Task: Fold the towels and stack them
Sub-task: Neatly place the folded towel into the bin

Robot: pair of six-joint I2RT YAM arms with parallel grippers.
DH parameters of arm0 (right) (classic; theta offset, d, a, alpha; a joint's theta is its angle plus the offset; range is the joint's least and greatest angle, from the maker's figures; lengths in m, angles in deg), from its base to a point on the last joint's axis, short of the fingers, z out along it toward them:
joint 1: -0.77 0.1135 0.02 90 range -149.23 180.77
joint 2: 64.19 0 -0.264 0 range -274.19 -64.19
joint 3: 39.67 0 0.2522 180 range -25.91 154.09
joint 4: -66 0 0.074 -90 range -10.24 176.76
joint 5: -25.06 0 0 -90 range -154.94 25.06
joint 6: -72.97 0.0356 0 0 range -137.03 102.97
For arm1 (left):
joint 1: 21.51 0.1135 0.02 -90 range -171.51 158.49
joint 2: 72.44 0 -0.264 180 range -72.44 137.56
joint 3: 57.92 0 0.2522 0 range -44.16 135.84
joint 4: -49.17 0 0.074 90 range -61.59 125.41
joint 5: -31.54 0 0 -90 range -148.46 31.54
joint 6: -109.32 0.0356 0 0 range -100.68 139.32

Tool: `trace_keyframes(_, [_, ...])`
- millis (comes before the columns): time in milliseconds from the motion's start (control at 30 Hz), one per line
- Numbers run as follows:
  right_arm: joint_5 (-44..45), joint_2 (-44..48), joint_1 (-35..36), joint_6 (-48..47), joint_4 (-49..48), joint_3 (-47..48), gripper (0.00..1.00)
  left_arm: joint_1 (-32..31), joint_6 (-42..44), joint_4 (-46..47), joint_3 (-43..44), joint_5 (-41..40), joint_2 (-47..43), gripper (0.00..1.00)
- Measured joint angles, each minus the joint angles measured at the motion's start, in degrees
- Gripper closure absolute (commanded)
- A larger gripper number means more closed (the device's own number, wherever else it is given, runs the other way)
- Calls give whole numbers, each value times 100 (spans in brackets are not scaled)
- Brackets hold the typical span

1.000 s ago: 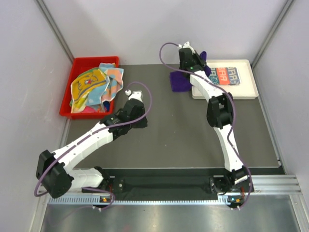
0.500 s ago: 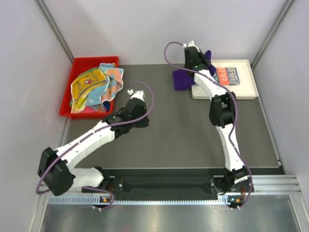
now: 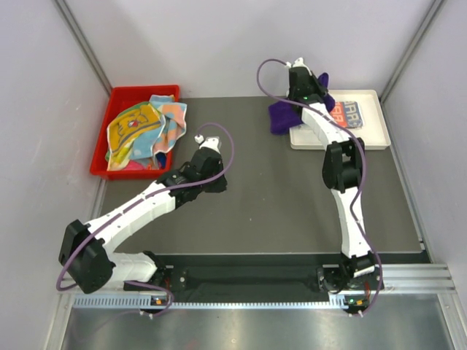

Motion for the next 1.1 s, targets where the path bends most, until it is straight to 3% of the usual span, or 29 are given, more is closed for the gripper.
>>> trace_keyframes(900, [-219,516,-374,-103,-236,-457,98,0,22,50,0,190,184,84])
trace_keyframes(1100, [-520,520,-691,103,-208,-481,93,0,44,70,33,212,332,84])
